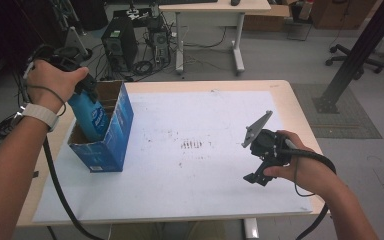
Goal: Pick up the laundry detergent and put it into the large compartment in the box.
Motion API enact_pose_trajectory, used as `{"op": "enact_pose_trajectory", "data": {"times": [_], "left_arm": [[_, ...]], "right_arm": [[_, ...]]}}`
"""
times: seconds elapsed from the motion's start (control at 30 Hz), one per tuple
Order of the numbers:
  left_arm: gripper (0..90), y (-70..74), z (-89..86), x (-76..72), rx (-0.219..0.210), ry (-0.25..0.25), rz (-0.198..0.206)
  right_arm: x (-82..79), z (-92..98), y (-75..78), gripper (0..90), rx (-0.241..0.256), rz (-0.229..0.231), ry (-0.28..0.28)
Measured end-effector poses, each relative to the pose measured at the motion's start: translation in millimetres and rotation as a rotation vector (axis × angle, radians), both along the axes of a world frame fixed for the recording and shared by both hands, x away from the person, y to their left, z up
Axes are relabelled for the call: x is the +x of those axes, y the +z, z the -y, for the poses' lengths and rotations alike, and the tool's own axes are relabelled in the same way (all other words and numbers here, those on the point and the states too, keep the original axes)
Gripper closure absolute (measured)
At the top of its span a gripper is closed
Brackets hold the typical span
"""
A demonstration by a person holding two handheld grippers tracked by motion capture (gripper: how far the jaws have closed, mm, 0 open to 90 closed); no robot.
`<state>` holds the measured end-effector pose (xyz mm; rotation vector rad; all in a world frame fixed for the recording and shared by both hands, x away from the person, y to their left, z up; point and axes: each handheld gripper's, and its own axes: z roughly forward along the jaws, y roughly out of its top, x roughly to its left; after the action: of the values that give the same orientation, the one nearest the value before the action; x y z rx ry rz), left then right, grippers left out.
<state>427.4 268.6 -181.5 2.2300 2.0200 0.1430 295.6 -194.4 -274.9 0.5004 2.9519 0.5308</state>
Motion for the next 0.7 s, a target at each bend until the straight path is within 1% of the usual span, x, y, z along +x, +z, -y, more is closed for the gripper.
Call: {"op": "enact_pose_trajectory", "data": {"times": [0.2, 0.23, 0.3, 0.37, 0.4, 0.47, 0.5, 0.63, 0.7], "left_arm": [[37.4, -14.3, 0.5, 1.3, 0.007, -0.001, -0.004], [37.4, -16.5, 0.8, 1.3, 0.007, 0.001, 0.002], [37.4, -21.6, 1.2, 1.9, 0.011, -0.001, -0.006], [37.4, -26.2, 1.7, 2.2, 0.008, 0.001, -0.004], [37.4, -28.9, 1.9, 2.6, 0.008, -0.002, -0.010], [37.4, -31.8, 1.9, 2.6, 0.004, 0.000, -0.004], [37.4, -33.6, 2.1, 2.9, 0.004, -0.001, -0.008], [37.4, -39.3, 2.3, 3.3, 0.008, -0.001, -0.003], [37.4, -43.4, 2.6, 3.0, 0.010, -0.002, 0.005]], "right_arm": [[0.4, -0.4, -1.4, 10.3, -0.001, -0.005, 0.000], [0.4, -0.3, -1.4, 10.3, 0.001, -0.004, 0.000], [0.2, -0.2, -1.4, 10.3, 0.002, -0.005, -0.002], [0.2, -0.1, -1.8, 10.3, 0.001, -0.006, -0.002], [0.1, 0.0, -1.9, 10.3, 0.000, -0.006, -0.002], [0.0, 0.4, -2.0, 10.3, 0.001, -0.007, -0.002], [0.1, 0.6, -2.2, 10.3, 0.000, -0.007, -0.002], [0.0, 0.9, -2.7, 10.3, 0.002, -0.008, -0.004], [0.0, 0.8, -3.3, 10.3, 0.000, -0.009, -0.002]]}}
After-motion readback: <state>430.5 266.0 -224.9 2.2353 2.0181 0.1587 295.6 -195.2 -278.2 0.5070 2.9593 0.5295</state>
